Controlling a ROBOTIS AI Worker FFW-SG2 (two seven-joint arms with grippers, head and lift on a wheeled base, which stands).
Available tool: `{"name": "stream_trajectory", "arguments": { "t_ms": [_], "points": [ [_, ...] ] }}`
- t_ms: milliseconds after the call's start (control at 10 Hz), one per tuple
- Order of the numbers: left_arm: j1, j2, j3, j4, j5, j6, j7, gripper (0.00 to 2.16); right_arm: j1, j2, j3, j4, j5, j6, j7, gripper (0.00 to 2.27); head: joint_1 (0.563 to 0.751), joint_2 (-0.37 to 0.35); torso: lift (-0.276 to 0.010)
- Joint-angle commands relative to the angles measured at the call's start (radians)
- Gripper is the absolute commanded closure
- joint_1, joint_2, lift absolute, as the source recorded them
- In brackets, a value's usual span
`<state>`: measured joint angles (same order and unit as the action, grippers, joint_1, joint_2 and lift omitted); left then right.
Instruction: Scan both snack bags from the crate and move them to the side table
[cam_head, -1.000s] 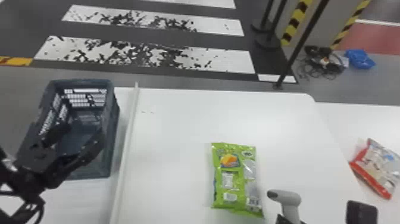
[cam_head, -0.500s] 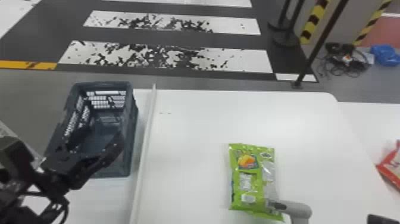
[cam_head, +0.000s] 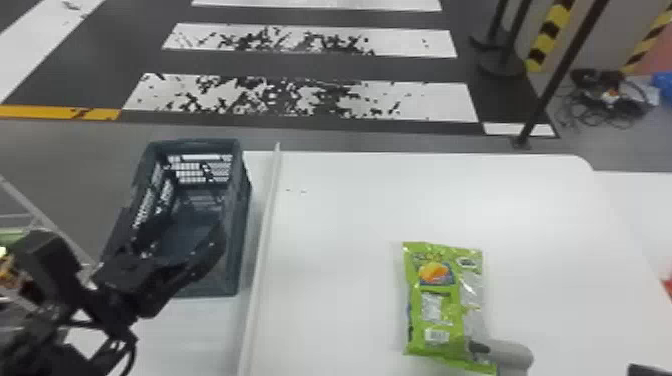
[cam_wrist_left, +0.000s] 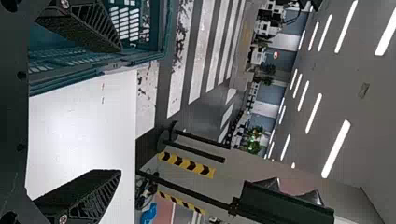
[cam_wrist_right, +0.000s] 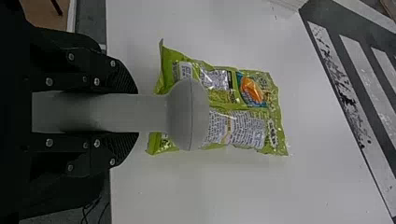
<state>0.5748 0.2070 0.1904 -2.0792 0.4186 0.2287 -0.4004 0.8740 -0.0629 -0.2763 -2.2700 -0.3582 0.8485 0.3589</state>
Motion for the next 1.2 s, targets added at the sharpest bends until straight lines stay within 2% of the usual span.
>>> {"name": "stream_trajectory", "arguments": {
  "t_ms": [0, 1100],
  "points": [
    [0.002, 0.0, 0.001, -0.001, 0.0, -0.002, -0.002, 0.07, -0.003, 0.0, 0.023, 0.013, 0.028, -0.03, -0.001, 2.25, 0.695, 0.015, -0.029],
    [0.01, -0.001, 0.011, -0.007, 0.002, -0.008, -0.009, 0.07, -0.03, -0.009, 0.051, 0.092, 0.064, -0.085, -0.005, 2.25, 0.695, 0.021, -0.029]
  ]
}}
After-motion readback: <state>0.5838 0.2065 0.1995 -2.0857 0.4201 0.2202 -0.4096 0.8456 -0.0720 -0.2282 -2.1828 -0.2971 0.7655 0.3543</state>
